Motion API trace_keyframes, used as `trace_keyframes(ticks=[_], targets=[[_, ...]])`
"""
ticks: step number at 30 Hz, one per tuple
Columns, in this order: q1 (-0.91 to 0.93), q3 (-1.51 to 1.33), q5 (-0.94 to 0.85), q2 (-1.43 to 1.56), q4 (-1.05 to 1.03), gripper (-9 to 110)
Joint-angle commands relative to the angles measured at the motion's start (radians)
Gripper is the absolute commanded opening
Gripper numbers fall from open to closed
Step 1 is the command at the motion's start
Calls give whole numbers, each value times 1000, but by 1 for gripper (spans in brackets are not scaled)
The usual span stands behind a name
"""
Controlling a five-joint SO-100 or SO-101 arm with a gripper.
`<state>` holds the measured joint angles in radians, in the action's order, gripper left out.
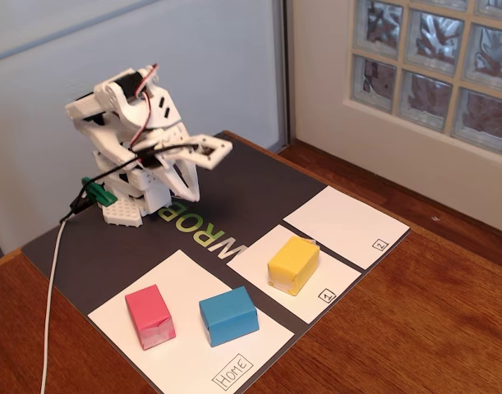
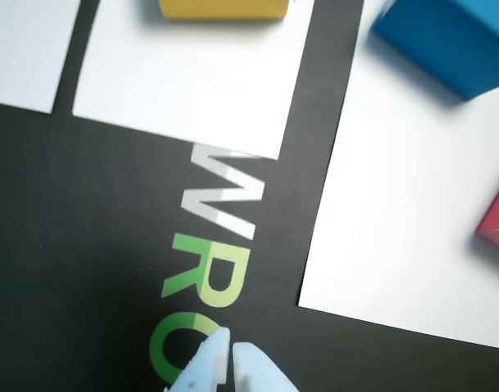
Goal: Move box red to home
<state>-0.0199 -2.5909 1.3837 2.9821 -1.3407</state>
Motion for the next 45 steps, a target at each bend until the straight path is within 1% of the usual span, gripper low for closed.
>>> trace_keyframes(ticks=[1,5,10,13,16,17,28,34,41,45], targets=[[5,-64,-5,8,61,0],[9,-141,-5,14,115,0],[46,-235,-31,46,135,0],[58,-328,-40,164,127,0],[58,-433,-32,357,67,0],[58,-442,-23,351,66,0],[61,-446,130,268,57,0],[67,-446,115,272,37,0],[100,-446,74,356,-104,0],[89,-446,72,356,-109,0]])
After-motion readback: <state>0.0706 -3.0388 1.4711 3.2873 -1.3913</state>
